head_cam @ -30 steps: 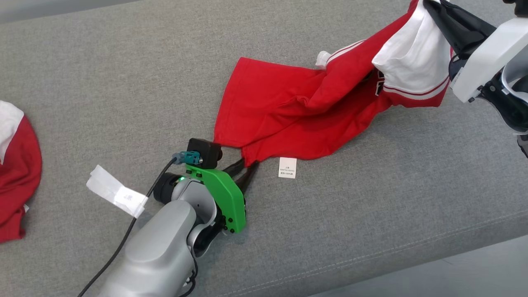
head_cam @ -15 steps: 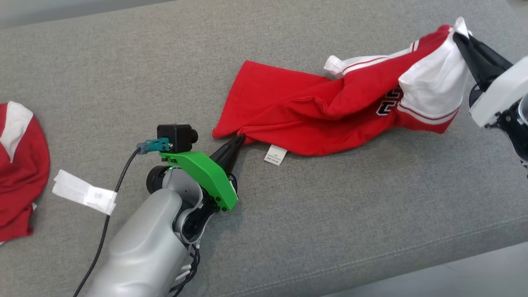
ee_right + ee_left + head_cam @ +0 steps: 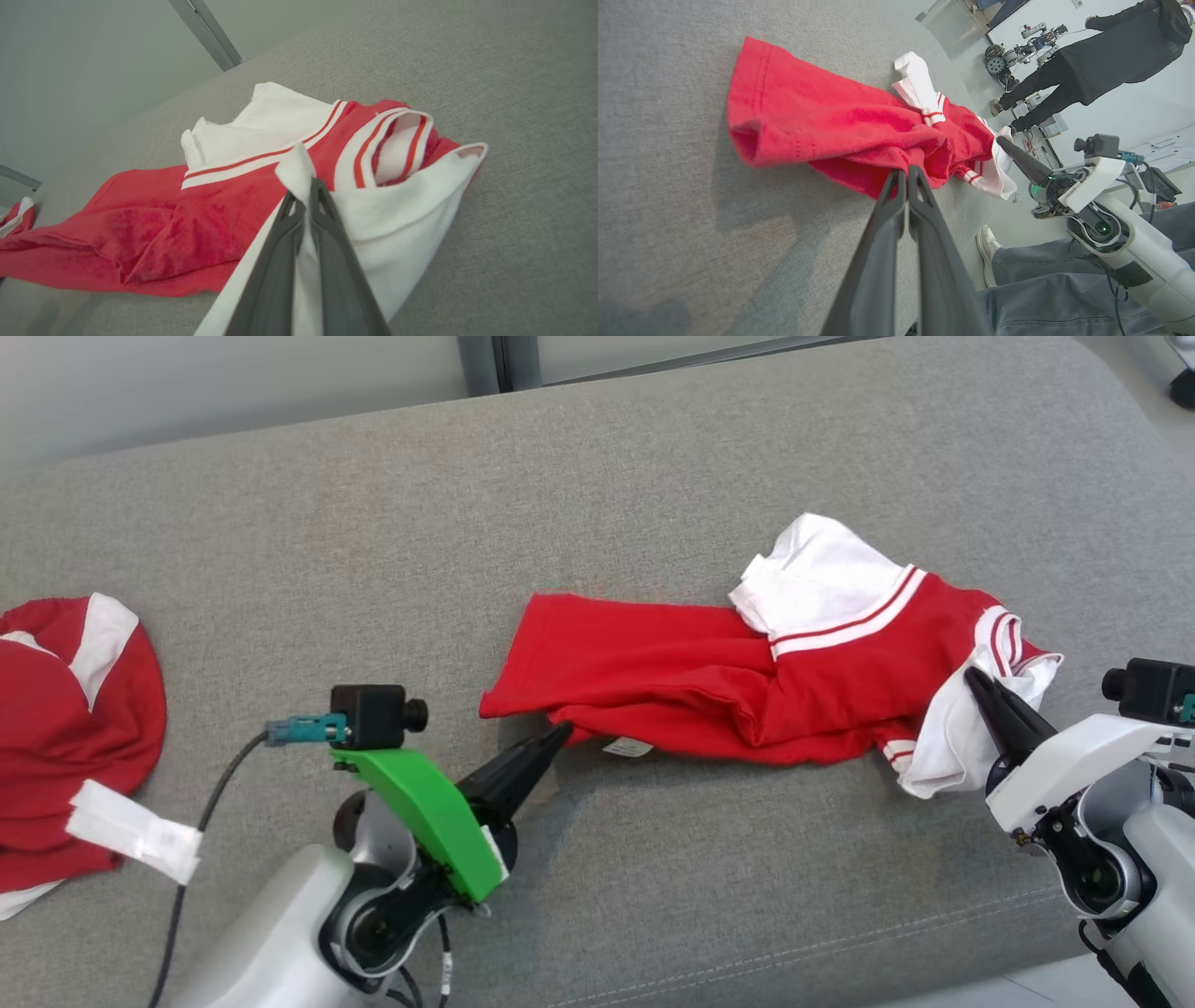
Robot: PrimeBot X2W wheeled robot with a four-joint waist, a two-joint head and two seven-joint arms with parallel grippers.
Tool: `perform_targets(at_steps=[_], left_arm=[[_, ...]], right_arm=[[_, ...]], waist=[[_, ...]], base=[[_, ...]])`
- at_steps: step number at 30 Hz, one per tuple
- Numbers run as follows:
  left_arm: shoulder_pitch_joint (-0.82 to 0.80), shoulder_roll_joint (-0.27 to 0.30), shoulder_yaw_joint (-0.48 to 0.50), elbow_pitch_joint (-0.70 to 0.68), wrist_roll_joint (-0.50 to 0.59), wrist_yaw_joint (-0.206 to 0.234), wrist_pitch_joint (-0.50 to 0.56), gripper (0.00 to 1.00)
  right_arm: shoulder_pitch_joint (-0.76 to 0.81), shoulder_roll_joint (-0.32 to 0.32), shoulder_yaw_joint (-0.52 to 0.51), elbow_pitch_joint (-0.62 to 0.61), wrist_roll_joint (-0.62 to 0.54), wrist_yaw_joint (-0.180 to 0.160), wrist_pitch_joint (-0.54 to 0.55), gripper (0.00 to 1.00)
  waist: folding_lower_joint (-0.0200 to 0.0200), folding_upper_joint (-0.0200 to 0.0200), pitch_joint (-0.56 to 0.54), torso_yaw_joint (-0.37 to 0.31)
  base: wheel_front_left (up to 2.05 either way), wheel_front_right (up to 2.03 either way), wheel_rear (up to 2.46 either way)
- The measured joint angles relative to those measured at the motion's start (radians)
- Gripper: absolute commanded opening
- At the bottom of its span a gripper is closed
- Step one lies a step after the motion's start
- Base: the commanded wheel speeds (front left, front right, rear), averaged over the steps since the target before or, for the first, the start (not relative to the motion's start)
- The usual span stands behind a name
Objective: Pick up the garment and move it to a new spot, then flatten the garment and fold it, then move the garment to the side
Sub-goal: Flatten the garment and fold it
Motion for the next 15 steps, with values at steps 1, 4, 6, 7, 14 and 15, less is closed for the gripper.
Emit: perform_targets(at_steps=[1,4,6,7,14,15], left_arm=[[0.006,0.019,0.008,-0.023,-0.005,0.000,0.007,0.00],[0.021,0.083,0.041,-0.072,-0.005,0.028,0.020,0.00],[0.042,0.109,0.059,-0.107,-0.012,0.044,0.028,0.00],[0.056,0.114,0.067,-0.126,-0.023,0.047,0.033,0.00],[0.136,0.148,0.091,-0.251,-0.062,0.092,0.054,0.00],[0.145,0.155,0.098,-0.266,-0.065,0.099,0.055,0.00]], right_arm=[[0.000,0.000,0.000,0.001,-0.001,0.000,-0.007,0.00],[0.002,0.002,0.001,0.009,-0.003,-0.001,-0.017,0.00],[0.008,0.002,0.005,0.014,-0.011,-0.007,-0.021,0.00],[0.013,0.003,0.010,0.017,-0.014,-0.006,-0.023,0.00],[0.023,0.007,0.024,0.033,-0.036,-0.006,-0.040,0.11],[0.023,0.007,0.024,0.033,-0.036,-0.006,-0.040,0.15]], waist=[[0.0000,0.0000,-0.002,0.000],[0.0000,0.0000,-0.003,0.003],[0.0000,0.0000,-0.001,0.007],[0.0000,0.0000,0.001,0.008],[0.0000,0.0000,0.013,0.015],[0.0000,0.0000,0.014,0.015]], base=[[0.00,0.00,0.00],[0.00,0.00,0.00],[0.00,0.00,0.00],[0.00,0.00,0.00],[0.00,0.00,0.00],[0.00,0.00,0.00]])
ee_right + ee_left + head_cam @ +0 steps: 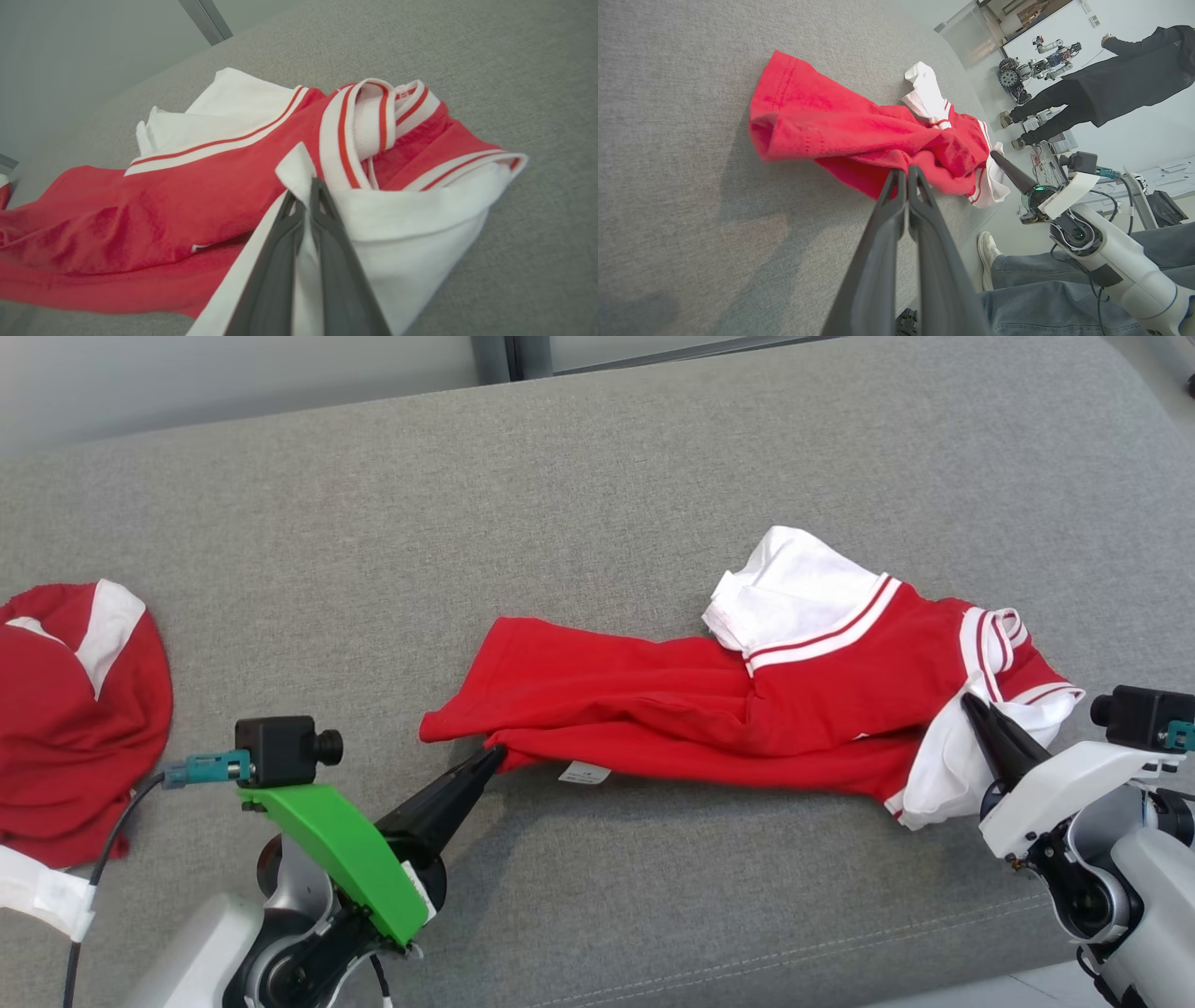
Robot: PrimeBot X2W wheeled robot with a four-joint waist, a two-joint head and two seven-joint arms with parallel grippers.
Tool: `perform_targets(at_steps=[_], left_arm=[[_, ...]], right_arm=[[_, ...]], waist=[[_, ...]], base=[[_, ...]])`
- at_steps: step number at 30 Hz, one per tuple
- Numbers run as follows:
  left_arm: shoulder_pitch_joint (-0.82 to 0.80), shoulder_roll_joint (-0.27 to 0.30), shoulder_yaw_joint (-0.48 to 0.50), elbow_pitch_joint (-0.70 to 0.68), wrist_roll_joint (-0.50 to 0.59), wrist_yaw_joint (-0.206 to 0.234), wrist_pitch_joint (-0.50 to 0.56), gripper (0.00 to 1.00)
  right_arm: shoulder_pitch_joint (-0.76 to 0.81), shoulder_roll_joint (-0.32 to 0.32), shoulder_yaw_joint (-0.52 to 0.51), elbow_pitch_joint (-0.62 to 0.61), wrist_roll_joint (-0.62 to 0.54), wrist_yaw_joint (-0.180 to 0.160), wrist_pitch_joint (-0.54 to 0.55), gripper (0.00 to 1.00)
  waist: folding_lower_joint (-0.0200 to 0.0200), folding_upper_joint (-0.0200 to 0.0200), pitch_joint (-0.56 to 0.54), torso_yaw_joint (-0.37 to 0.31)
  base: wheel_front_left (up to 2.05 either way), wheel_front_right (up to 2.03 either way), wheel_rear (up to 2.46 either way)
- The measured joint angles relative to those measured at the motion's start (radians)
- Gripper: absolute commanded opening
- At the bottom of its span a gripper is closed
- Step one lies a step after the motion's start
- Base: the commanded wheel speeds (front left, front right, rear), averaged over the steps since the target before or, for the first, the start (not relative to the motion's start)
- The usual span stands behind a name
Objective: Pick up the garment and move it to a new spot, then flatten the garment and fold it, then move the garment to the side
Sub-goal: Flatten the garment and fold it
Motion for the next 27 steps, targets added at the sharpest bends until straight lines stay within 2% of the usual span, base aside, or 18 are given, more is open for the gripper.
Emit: perform_targets(at_steps=[2,10,14,15,16,17,18,19,21,24,27], left_arm=[[0.015,0.015,0.008,-0.029,-0.004,0.010,0.003,0.00],[0.066,0.052,0.028,-0.138,-0.031,0.062,0.013,0.00],[0.085,0.059,0.034,-0.190,-0.037,0.080,0.022,0.00],[0.088,0.061,0.034,-0.201,-0.037,0.080,0.022,0.00],[0.090,0.062,0.037,-0.207,-0.037,0.083,0.025,0.00],[0.094,0.065,0.040,-0.214,-0.037,0.089,0.025,0.00],[0.099,0.070,0.042,-0.222,-0.037,0.092,0.025,0.00],[0.105,0.076,0.044,-0.232,-0.037,0.093,0.025,0.00],[0.114,0.082,0.047,-0.243,-0.037,0.102,0.028,0.00],[0.124,0.084,0.051,-0.266,-0.040,0.111,0.030,0.00],[0.135,0.090,0.061,-0.281,-0.040,0.114,0.030,0.00]], right_arm=[[-0.001,0.001,0.002,0.001,-0.005,0.000,-0.007,0.28],[-0.009,0.003,0.007,0.001,-0.018,0.003,-0.017,0.45],[-0.018,0.008,0.009,0.001,-0.022,0.003,-0.026,0.49],[-0.024,0.008,0.010,0.001,-0.027,0.003,-0.026,0.53],[-0.032,0.010,0.011,0.002,-0.028,0.003,-0.026,0.62],[-0.038,0.012,0.014,0.002,-0.029,0.003,-0.028,0.62],[-0.044,0.016,0.017,0.002,-0.031,0.003,-0.029,0.58],[-0.049,0.019,0.018,0.002,-0.034,0.003,-0.029,0.48],[-0.052,0.022,0.020,0.002,-0.034,0.009,-0.029,0.44],[-0.053,0.024,0.023,0.007,-0.034,0.009,-0.029,0.44],[-0.053,0.023,0.025,0.013,-0.041,0.009,-0.030,0.53]], waist=[[0.0000,0.0000,0.001,0.001],[0.0000,0.0000,0.004,0.002],[0.0000,0.0000,0.011,0.004],[0.0000,0.0000,0.013,0.005],[0.0000,0.0000,0.016,0.007],[0.0000,0.0000,0.017,0.008],[0.0000,0.0000,0.018,0.009],[0.0000,0.0000,0.020,0.009],[0.0000,0.0000,0.022,0.010],[0.0000,0.0000,0.025,0.012],[0.0000,0.0000,0.027,0.014]], base=[[0.00,0.00,0.00],[0.00,0.00,0.00],[0.00,0.00,0.00],[0.00,0.00,0.00],[0.00,0.00,0.00],[0.00,0.00,0.00],[0.00,0.00,0.00],[0.00,0.00,0.00],[0.00,0.00,0.00],[0.00,0.00,0.00],[0.00,0.00,0.00]])
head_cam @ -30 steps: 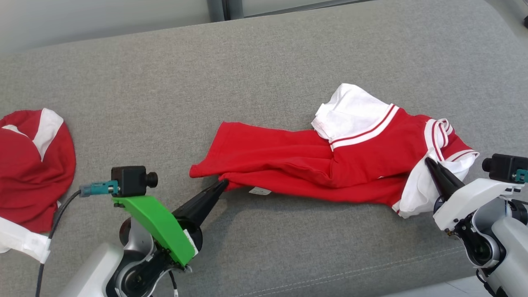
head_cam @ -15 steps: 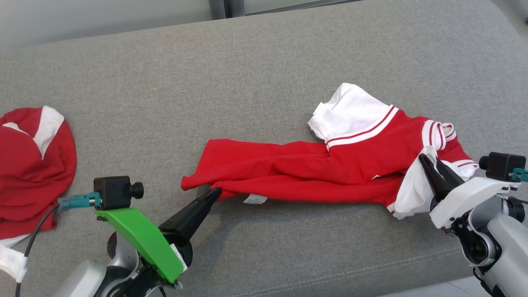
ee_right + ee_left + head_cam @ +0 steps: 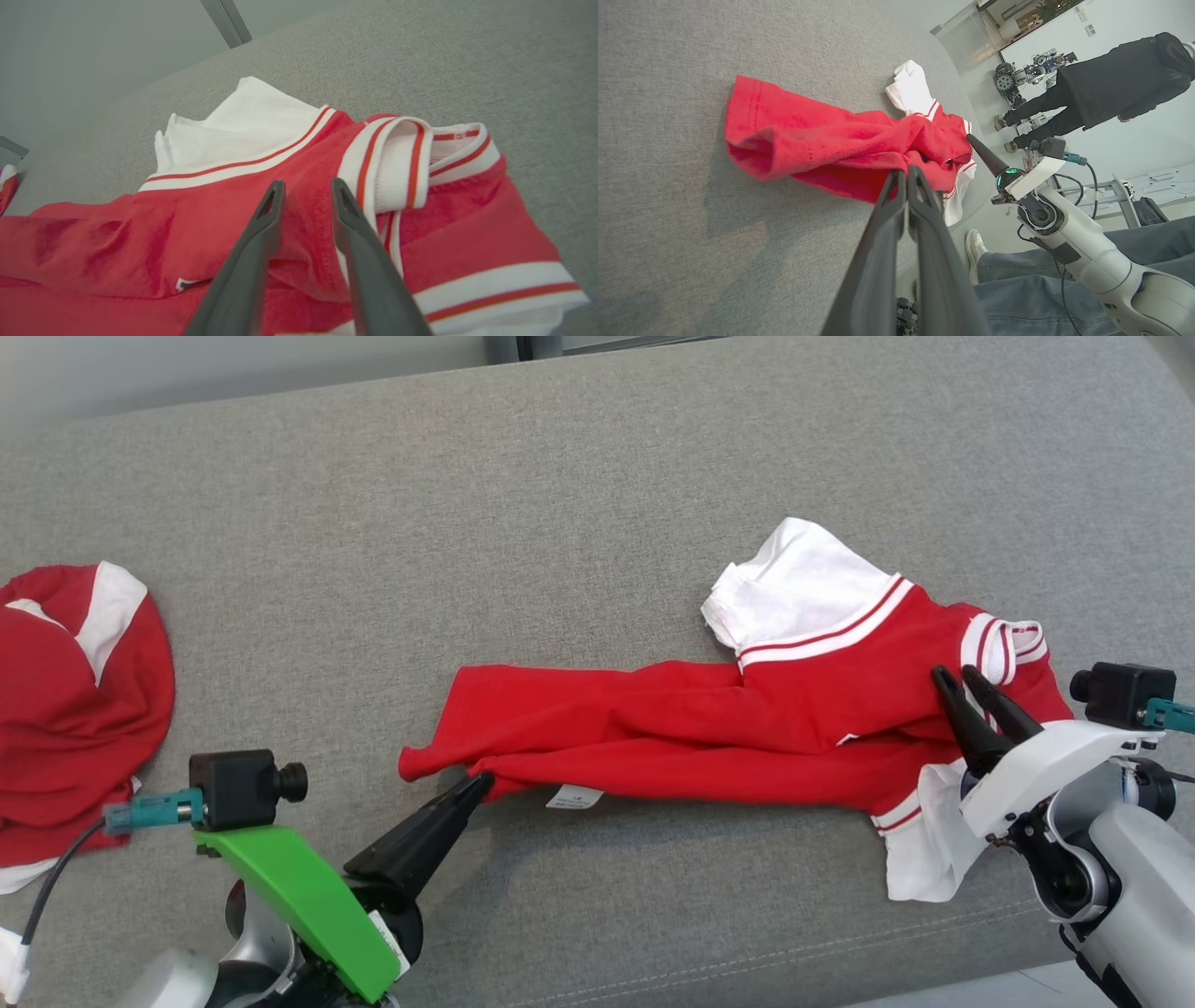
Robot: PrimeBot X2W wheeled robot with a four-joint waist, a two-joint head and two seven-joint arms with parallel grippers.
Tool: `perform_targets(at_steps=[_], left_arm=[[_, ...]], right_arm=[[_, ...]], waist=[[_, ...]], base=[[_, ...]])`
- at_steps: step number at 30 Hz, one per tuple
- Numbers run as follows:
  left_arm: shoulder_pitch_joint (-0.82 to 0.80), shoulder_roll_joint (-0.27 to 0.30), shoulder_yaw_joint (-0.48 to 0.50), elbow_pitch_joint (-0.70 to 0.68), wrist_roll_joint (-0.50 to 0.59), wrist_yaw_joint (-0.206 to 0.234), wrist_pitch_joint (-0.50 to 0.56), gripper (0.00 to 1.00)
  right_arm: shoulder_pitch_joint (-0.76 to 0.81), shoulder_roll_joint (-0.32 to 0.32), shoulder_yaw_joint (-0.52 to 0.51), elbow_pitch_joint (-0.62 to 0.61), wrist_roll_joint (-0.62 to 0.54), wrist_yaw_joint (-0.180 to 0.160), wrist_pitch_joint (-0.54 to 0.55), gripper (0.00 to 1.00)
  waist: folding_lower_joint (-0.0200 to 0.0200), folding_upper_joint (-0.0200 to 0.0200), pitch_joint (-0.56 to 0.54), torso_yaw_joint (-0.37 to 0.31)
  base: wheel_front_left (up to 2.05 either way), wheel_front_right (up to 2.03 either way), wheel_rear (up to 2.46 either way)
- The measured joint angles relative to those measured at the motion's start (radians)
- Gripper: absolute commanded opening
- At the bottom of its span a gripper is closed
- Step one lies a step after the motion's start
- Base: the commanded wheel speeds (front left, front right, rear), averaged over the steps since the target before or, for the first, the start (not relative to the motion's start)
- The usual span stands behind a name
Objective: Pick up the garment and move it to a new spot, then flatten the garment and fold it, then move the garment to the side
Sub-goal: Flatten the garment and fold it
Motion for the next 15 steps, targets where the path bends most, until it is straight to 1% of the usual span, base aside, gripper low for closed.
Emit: perform_targets(at_steps=[2,3,4,5,10,12,15], left_arm=[[0.009,0.004,0.011,-0.012,0.000,0.003,0.000,0.00],[0.012,0.006,0.016,-0.017,0.000,0.007,-0.001,0.00],[0.016,0.009,0.021,-0.023,0.000,0.008,-0.001,0.00],[0.019,0.012,0.025,-0.029,0.000,0.008,-0.001,0.00],[0.029,0.019,0.040,-0.045,0.000,0.010,-0.007,0.00],[0.044,0.020,0.046,-0.052,0.000,0.010,-0.011,0.00],[0.053,0.020,0.052,-0.059,-0.002,0.018,-0.020,0.00]], right_arm=[[0.000,-0.003,0.003,-0.002,-0.012,0.004,-0.004,0.80],[0.000,-0.006,0.007,-0.004,-0.020,0.008,-0.008,0.92],[0.000,-0.010,0.012,-0.011,-0.026,0.009,-0.012,0.92],[0.000,-0.014,0.015,-0.020,-0.034,0.009,-0.016,1.00],[0.003,-0.035,0.018,-0.073,-0.075,0.007,-0.052,1.00],[0.016,-0.044,0.028,-0.097,-0.091,-0.003,-0.055,1.00],[0.083,-0.043,0.058,-0.119,-0.092,-0.008,-0.052,1.00]], waist=[[0.0000,0.0000,0.000,0.001],[0.0000,0.0000,0.000,0.001],[0.0000,0.0000,0.001,0.001],[0.0000,0.0000,0.003,0.000],[0.0000,0.0000,0.005,-0.003],[0.0000,0.0000,0.007,-0.005],[0.0000,0.0000,0.009,-0.010]], base=[[0.00,0.00,0.00],[0.00,0.00,0.00],[0.00,0.00,0.00],[0.00,0.00,0.00],[0.00,0.00,0.00],[0.00,0.00,0.00],[0.00,0.00,0.00]])
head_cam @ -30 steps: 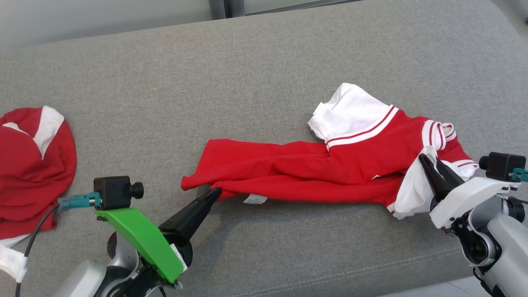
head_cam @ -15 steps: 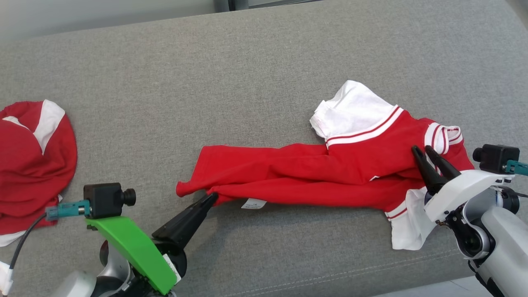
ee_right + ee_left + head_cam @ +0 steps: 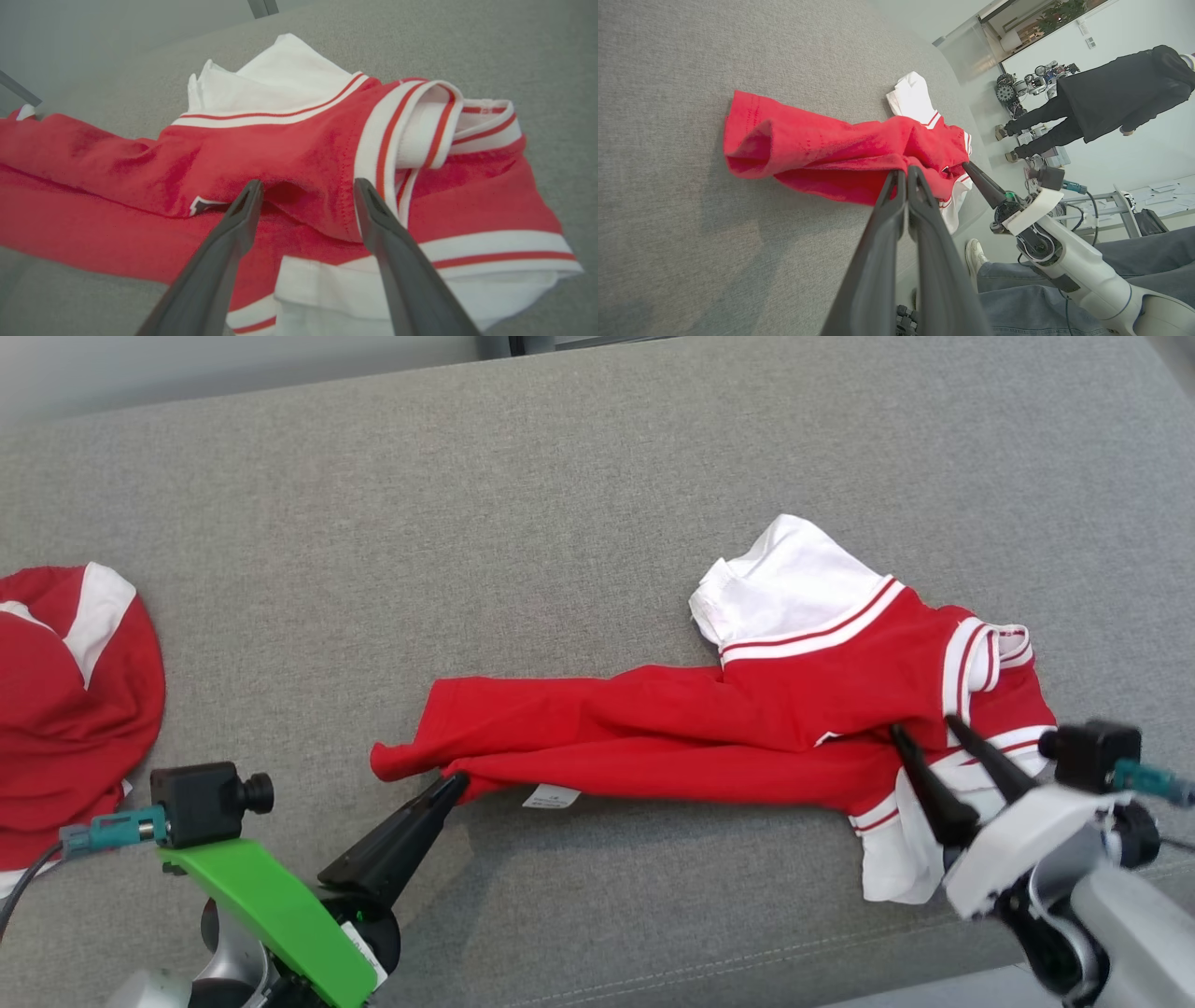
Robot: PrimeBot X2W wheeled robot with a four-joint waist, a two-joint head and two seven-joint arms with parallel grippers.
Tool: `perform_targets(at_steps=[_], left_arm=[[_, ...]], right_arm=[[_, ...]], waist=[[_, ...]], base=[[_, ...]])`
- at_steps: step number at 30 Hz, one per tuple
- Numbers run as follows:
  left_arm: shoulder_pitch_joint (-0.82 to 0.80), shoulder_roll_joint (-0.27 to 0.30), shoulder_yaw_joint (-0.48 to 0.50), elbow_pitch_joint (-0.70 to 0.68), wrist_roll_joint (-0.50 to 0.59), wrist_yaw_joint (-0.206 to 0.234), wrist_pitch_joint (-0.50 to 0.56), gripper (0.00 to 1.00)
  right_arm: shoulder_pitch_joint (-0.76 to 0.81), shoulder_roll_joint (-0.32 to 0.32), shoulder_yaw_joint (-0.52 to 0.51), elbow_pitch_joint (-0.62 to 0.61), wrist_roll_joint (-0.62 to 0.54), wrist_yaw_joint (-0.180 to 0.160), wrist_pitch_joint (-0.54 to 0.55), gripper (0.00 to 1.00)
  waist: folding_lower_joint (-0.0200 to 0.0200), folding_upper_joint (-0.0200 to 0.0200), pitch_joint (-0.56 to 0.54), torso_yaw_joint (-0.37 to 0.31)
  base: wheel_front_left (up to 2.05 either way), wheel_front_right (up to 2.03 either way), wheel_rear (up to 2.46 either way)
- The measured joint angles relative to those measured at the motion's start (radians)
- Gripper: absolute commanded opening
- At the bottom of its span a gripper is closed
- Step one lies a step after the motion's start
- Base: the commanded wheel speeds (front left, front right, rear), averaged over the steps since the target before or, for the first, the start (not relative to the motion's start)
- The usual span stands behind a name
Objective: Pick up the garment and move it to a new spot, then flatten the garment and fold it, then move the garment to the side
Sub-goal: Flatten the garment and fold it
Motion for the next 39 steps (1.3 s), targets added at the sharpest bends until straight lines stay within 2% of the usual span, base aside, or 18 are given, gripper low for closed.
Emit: perform_targets(at_steps=[9,22,39], left_arm=[[0.028,0.007,0.035,-0.031,-0.003,0.002,-0.017,0.00],[0.051,0.017,0.083,-0.042,-0.015,0.012,-0.026,0.00],[0.074,0.029,0.098,-0.065,-0.024,0.018,-0.016,0.00]], right_arm=[[0.193,0.006,0.034,-0.019,0.030,-0.022,0.014,1.00],[0.228,0.018,0.037,-0.075,0.039,-0.052,0.004,1.00],[0.180,-0.014,0.052,-0.150,-0.053,-0.082,0.011,1.00]], waist=[[0.0000,0.0000,-0.001,-0.019],[0.0000,0.0000,-0.007,-0.032],[0.0000,0.0000,-0.009,-0.029]], base=[[0.00,0.00,0.00],[0.00,0.00,0.00],[0.00,0.00,0.00]])
